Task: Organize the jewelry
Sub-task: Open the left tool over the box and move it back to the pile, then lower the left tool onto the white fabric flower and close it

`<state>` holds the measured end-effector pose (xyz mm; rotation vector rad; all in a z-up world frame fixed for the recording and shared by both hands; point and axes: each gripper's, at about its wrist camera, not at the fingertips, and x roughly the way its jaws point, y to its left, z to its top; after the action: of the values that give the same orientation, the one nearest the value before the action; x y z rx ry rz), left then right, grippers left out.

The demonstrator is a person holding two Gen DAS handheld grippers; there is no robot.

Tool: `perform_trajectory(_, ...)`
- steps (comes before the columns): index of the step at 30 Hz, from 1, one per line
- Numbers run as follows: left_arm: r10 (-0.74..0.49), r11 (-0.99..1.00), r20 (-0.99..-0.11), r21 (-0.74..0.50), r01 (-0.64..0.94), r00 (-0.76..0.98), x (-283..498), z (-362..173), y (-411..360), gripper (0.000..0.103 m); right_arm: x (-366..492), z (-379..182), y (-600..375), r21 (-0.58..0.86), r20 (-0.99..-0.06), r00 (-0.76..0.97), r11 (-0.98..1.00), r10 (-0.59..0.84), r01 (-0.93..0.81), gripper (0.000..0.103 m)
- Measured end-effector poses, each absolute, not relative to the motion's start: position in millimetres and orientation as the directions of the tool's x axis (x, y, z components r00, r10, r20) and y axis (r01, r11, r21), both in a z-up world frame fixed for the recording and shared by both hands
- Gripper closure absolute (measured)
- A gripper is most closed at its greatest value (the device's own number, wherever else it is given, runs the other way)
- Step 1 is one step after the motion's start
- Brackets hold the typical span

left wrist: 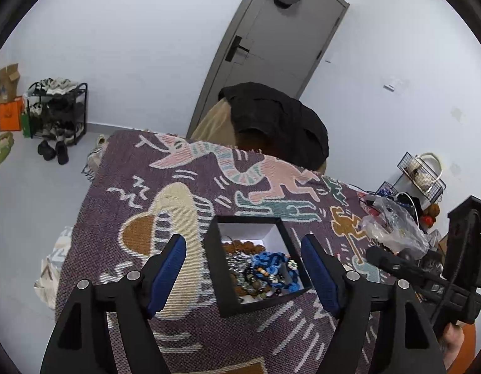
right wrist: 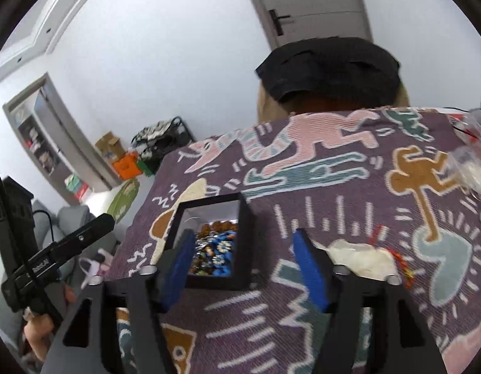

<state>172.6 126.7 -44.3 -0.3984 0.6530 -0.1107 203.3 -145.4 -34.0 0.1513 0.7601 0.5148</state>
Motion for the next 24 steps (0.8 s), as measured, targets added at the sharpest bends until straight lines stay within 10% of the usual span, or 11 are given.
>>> perform_trajectory(24, -0.298, 0.95, -0.612, -0.264, 0.166, 0.733, 189.1, -32.8, -9.0, 0.017, 179.2, -47.6, -287.6, 0.344, -0.604, 0.683, 0.908, 0.41, -0.241, 0.024)
